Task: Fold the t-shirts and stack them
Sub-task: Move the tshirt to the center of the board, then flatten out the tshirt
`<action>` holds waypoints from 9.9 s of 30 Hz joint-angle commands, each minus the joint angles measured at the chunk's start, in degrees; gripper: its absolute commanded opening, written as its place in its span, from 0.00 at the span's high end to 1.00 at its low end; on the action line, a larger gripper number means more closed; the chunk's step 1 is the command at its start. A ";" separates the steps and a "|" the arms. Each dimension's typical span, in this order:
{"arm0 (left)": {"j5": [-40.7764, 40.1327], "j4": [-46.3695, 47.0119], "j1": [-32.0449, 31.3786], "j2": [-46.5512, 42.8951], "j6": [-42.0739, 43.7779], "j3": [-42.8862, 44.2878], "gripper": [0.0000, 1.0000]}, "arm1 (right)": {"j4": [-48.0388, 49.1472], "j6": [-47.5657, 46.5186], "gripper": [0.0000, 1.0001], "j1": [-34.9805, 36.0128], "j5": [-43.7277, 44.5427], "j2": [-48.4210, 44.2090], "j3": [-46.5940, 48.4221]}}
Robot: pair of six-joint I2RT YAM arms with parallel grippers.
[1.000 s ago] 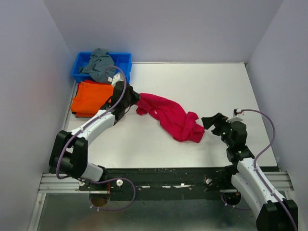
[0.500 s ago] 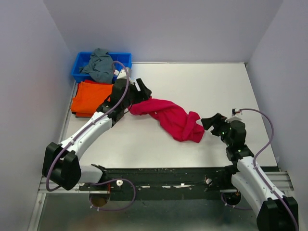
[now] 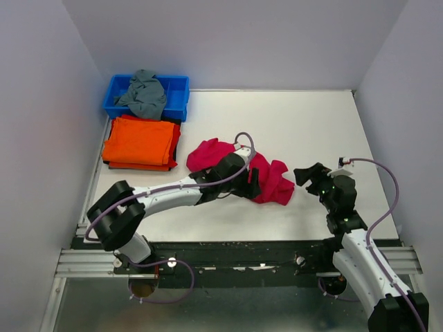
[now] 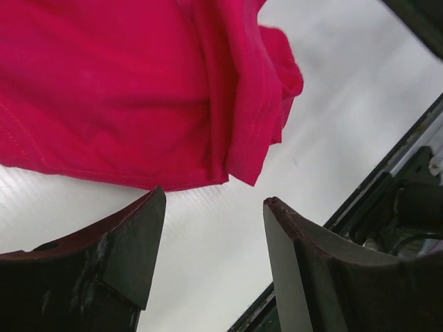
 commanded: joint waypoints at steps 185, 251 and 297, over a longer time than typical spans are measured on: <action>-3.68 5.69 28.08 -15.61 -0.27 -9.24 1.00 | -30.14 -2.38 0.99 -13.95 -14.41 22.59 20.95; -17.39 -24.96 8.92 -53.64 -20.83 -37.18 1.00 | -41.92 13.36 0.97 -7.18 14.76 12.15 23.24; 5.01 -4.84 34.23 41.96 8.26 48.50 0.42 | -9.29 6.06 0.98 -7.18 3.50 24.28 15.15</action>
